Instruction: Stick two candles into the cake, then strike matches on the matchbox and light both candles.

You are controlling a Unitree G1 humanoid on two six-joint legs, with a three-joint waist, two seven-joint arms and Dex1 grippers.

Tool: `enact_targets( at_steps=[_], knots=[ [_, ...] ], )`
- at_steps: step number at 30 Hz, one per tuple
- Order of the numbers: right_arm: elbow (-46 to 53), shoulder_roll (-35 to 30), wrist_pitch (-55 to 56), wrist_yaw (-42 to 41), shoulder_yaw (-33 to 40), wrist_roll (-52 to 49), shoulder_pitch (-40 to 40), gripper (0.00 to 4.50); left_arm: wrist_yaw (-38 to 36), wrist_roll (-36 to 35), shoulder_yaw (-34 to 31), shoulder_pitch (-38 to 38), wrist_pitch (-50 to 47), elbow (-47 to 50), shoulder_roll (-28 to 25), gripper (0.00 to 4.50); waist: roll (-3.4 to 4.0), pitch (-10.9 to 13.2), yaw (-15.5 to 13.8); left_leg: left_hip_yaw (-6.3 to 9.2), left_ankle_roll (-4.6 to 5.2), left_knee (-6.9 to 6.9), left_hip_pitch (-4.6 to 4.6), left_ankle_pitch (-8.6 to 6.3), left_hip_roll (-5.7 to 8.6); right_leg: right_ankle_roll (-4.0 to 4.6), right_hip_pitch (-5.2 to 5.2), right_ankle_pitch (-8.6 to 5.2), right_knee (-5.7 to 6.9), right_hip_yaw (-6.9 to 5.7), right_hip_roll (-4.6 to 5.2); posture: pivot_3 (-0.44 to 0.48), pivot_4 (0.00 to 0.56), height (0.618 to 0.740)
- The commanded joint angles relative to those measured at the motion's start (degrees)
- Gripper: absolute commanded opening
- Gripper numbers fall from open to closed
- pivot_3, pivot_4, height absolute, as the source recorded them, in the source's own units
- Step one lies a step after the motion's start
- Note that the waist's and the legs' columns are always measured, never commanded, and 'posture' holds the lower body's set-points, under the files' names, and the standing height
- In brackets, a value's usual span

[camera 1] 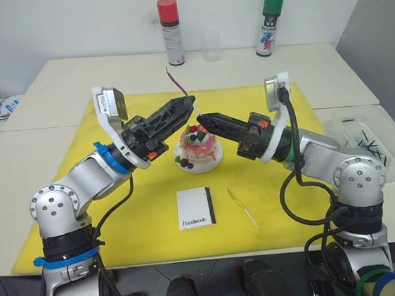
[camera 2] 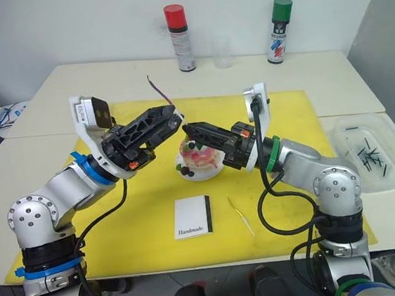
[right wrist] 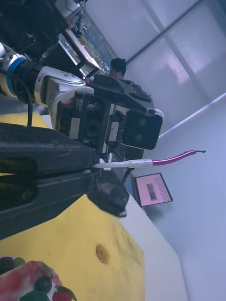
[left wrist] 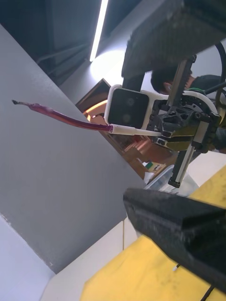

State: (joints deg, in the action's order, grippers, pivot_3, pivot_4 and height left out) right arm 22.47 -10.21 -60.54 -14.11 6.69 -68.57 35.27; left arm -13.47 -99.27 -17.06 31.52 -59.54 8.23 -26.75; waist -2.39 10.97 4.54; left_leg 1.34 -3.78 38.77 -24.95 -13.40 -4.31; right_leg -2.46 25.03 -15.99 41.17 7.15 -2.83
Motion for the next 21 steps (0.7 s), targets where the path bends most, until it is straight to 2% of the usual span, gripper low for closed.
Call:
enact_targets(
  at_steps=[1, 9, 14, 15, 16, 18, 20, 21],
  knots=[
    [2.5, 0.0, 1.0, 1.1, -0.4, -2.4, 0.2, 0.00, 0.4, -2.8, 0.4, 0.6, 1.2, 0.2, 0.2, 2.65, 0.00, 0.0, 0.0, 0.02, 0.00, 0.01, 0.01, 0.00, 0.01, 0.00, -0.03, 0.00, 0.00, -0.01, 0.00, 0.000, 0.150, 0.689],
    [2.4, -0.7, 0.9, 2.2, -1.8, -4.9, 0.3, 0.00, -1.0, -3.0, 1.3, 0.6, 1.0, -0.5, -0.4, 0.11, 0.01, 0.0, -0.3, 0.06, 0.00, 0.01, 0.00, 0.00, 0.02, 0.03, -0.05, -0.02, -0.02, -0.04, 0.00, 0.000, 0.150, 0.689],
    [2.2, -2.1, 0.4, 2.4, -2.5, -5.0, 0.3, 0.00, -2.4, -2.1, 1.7, 0.1, 0.5, 0.0, -1.1, 0.02, 0.01, 0.0, -0.4, 0.07, 0.00, 0.00, 0.00, 0.00, 0.02, 0.06, -0.04, -0.03, -0.02, -0.06, 0.00, 0.000, 0.150, 0.689],
    [2.5, -3.9, 0.1, 1.4, -3.4, -3.0, 0.5, 0.00, -3.3, -0.4, 1.7, 0.1, 0.8, 0.4, -1.5, 0.02, 0.02, 0.0, -0.4, 0.07, 0.00, -0.01, 0.00, 0.00, 0.02, 0.06, -0.04, -0.03, -0.02, -0.05, 0.00, 0.000, 0.150, 0.689],
    [3.2, -6.4, 0.2, -0.6, -4.9, -0.2, 0.8, 0.41, -4.4, 2.0, 1.8, 0.3, 1.2, 1.0, -2.3, 0.00, 0.02, 0.0, -0.4, 0.07, 0.00, 0.00, 0.00, 0.01, 0.02, 0.06, -0.04, -0.03, -0.02, -0.05, 0.00, 0.000, 0.150, 0.689],
    [4.2, -10.6, 0.8, -3.1, -7.4, 4.3, 1.1, 0.94, -5.8, 6.8, 1.5, 1.8, 3.0, 1.1, -3.4, 0.00, 0.03, 0.0, -0.6, 0.06, 0.00, 0.00, 0.00, 0.00, 0.04, 0.06, -0.05, -0.04, -0.04, -0.04, 0.00, 0.000, 0.150, 0.689],
    [5.7, -15.9, 2.9, -6.9, -11.0, 10.5, 1.8, 1.69, -9.8, 15.3, 2.7, 3.7, 5.6, 1.7, -6.4, 0.00, 0.04, 0.0, -0.9, 0.05, 0.00, 0.00, 0.00, 0.01, 0.05, 0.06, -0.02, -0.04, -0.04, -0.03, 0.00, 0.000, 0.150, 0.689],
    [6.5, -18.5, 3.9, -8.6, -12.8, 13.7, 2.3, 1.97, -12.9, 21.9, 4.7, 4.4, 7.9, 2.4, -8.9, 0.00, 0.05, 0.0, -1.1, 0.05, 0.00, -0.02, 0.00, 0.01, 0.05, 0.07, 0.01, -0.04, -0.04, -0.03, 0.00, 0.000, 0.150, 0.689]
  ],
)
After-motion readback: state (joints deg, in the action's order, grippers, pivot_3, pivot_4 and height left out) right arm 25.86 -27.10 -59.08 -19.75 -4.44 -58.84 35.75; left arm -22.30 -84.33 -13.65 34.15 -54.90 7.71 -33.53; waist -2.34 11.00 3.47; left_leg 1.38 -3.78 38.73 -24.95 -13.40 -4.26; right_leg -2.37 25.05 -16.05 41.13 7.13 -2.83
